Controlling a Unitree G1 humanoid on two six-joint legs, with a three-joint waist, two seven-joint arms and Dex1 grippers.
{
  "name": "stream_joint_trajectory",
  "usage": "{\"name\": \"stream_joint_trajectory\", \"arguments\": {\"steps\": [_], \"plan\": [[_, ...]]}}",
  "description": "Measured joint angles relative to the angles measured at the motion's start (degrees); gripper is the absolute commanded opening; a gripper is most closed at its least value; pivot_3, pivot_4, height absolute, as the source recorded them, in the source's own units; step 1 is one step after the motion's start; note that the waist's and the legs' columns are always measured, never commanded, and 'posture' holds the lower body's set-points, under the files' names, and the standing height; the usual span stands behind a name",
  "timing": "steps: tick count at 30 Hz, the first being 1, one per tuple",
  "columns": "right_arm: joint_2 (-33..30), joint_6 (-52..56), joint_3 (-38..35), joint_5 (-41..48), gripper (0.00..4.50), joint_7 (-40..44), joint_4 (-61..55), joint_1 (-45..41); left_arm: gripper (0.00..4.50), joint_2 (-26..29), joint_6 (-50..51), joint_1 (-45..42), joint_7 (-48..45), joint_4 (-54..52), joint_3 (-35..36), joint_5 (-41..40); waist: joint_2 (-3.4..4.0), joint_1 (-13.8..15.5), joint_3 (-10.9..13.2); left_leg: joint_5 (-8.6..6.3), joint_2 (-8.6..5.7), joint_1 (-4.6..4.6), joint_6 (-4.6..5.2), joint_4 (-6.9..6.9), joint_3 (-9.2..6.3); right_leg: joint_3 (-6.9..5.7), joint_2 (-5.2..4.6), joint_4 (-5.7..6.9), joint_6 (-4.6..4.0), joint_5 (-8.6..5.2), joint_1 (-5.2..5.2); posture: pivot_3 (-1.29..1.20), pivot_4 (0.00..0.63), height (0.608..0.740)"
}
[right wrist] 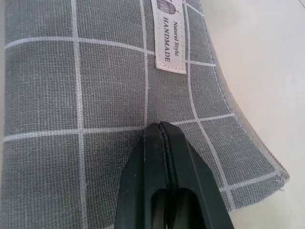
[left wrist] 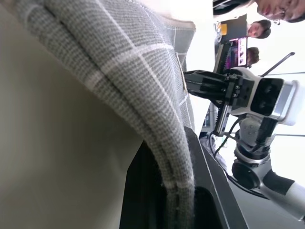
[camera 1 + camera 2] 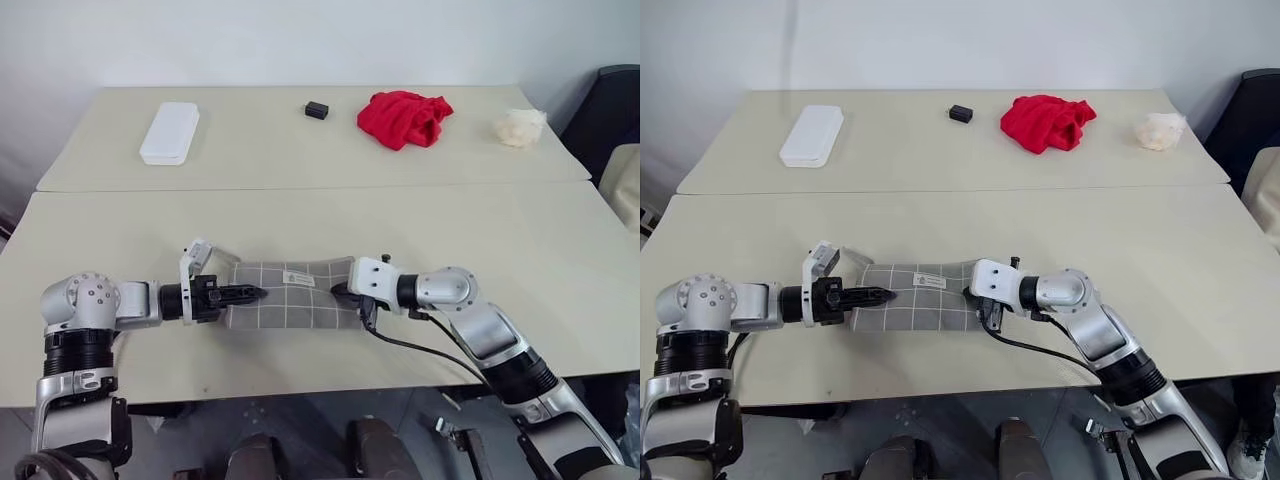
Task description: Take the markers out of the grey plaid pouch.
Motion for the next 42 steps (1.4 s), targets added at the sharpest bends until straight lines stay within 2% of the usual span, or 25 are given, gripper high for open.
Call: {"name": "stream_joint_trajectory", "arguments": {"steps": [3, 7, 10, 15, 17, 19, 21, 22, 24, 27, 29, 31, 35, 42], "plan": [[-0.24, -2.1, -2.37, 3.81, 0.0, 2.13, -0.3, 2.01, 0.01, 2.14, -8.36, 3.91, -5.68, -5.27, -2.01, 0.94, 0.01, -0.02, 0.03, -0.01, 0.02, -0.04, -0.03, -0.11, 0.0, -0.03, 0.02, -0.15, 0.0, 0.0, -0.03, 0.0, 0.15, 0.74], [-2.82, -0.5, -8.98, 12.88, 0.0, 6.24, -3.78, 4.37, 0.01, 4.63, -29.65, 7.7, -17.46, -11.81, -3.87, 6.22, 0.16, 0.31, 0.12, -0.02, 0.01, -0.08, -0.04, -0.17, 0.06, -0.08, 0.03, -0.3, 0.0, 0.01, -0.01, 0.0, 0.15, 0.74], [-5.32, 3.37, -15.72, 21.2, 0.58, 8.38, -7.6, 4.92, 0.0, 3.21, -43.44, 7.95, -21.36, -12.14, -3.67, 9.91, 0.19, 0.83, 0.14, -0.02, -0.01, -0.2, -0.03, -0.13, 0.23, -0.19, 0.03, -0.4, 0.02, 0.03, 0.03, 0.0, 0.15, 0.74], [-12.31, 14.14, -24.07, 31.21, 2.22, 9.52, -11.17, 6.8, 0.0, 2.77, -64.28, 7.69, -26.8, -10.88, -7.55, 19.25, 0.19, 1.67, 0.14, -0.05, -0.01, -0.21, 0.01, -0.25, 0.35, -0.18, 0.03, -0.58, 0.02, 0.03, 0.02, 0.0, 0.15, 0.74], [-14.78, 18.11, -26.23, 33.74, 2.93, 9.69, -11.11, 7.51, 0.0, 1.3, -74.94, 7.48, -28.77, -10.39, -10.29, 24.02, 0.19, 1.83, 0.14, -0.07, -0.02, -0.22, 0.05, -0.31, 0.42, -0.17, 0.03, -0.67, 0.05, 0.04, 0.02, 0.0, 0.15, 0.74], [-16.17, 22.29, -27.79, 36.72, 3.6, 9.49, -11.42, 7.39, 0.0, -0.31, -81.27, 6.76, -29.7, -10.09, -12.04, 26.26, 0.19, 1.94, 0.14, -0.09, -0.01, -0.25, 0.1, -0.3, 0.42, -0.16, 0.03, -0.72, 0.07, 0.06, 0.02, 0.0, 0.15, 0.74], [-17.54, 31.03, -28.6, 43.01, 4.27, 8.46, -12.17, 6.03, 0.0, -3.03, -88.6, 5.16, -28.71, -7.4, -12.61, 28.94, 0.21, 1.88, 0.15, -0.11, -0.01, -0.25, 0.13, -0.3, 0.43, -0.1, 0.01, -0.72, 0.11, 0.08, 0.0, 0.0, 0.15, 0.74], [-18.01, 35.2, -28.74, 46.18, 4.46, 7.72, -12.98, 4.85, 0.0, -4.28, -91.39, 4.5, -27.94, -6.02, -12.81, 29.98, 0.21, 1.89, 0.15, -0.12, 0.0, -0.28, 0.14, -0.28, 0.34, -0.05, 0.01, -0.7, 0.13, 0.09, -0.05, 0.0, 0.15, 0.74], [-15.9, 44.36, -30.49, 54.47, 4.46, 2.32, -12.97, -0.34, 0.0, -5.9, -99.83, 3.51, -26.85, -2.78, -13.32, 33.11, 0.2, 1.36, 0.15, -0.13, 0.1, -0.26, 0.16, -0.24, 0.11, 0.02, 0.03, -0.68, 0.07, 0.18, -0.11, 0.0, 0.15, 0.74], [-6.97, 54.1, -32.8, 64.33, 4.46, -10.74, -9.0, -11.83, 0.0, -8.18, -113.75, -0.16, -25.39, 3.0, -15.09, 38.22, 0.2, 0.91, 0.15, -0.12, 0.13, -0.37, 0.15, -0.18, 0.06, 0.03, 0.1, -0.59, -0.01, 0.34, -0.37, 0.0, 0.15, 0.74], [-2.87, 58.68, -33.5, 69.29, 4.46, -18.25, -6.12, -15.97, 0.0, -8.17, -122.08, -2.24, -24.74, 6.69, -16.22, 41.14, 0.2, 0.93, 0.14, -0.11, 0.13, -0.76, 0.16, -0.05, 0.05, -0.01, 0.1, -0.46, -0.01, 0.35, -0.71, 0.0, 0.15, 0.74], [0.2, 62.86, -34.59, 71.95, 4.46, -26.11, -1.29, -18.6, 0.0, -7.92, -129.54, -4.13, -22.1, 11.74, -16.33, 44.16, 0.2, 0.98, 0.14, -0.12, 0.11, -1.07, 0.21, 0.15, 0.08, -0.02, 0.05, -0.34, 0.01, 0.37, -0.95, 0.0, 0.15, 0.74], [2.89, 69.04, -34.99, 75.95, 4.46, -35.4, 4.48, -21.67, 0.0, -7.02, -140.73, -7.6, -15.85, 17.45, -16.41, 50.12, 0.21, 1.1, 0.14, -0.17, 0.12, -1.3, 0.31, 0.25, 0.43, -0.2, 0.02, -0.29, 0.08, 0.4, -1.01, 0.0, 0.15, 0.74], [9.13, 73.35, -36.65, 85.84, 4.46, -49.15, 13.46, -24.63, 0.0, -5.2, -151.39, -8.81, -9.23, 23.04, -18.88, 57.25, 0.21, 0.18, 0.15, -0.18, 0.2, -1.41, 0.31, 0.2, 0.51, -0.41, 0.02, -0.28, 0.08, 0.4, -1.09, 0.0, 0.15, 0.74]]}}
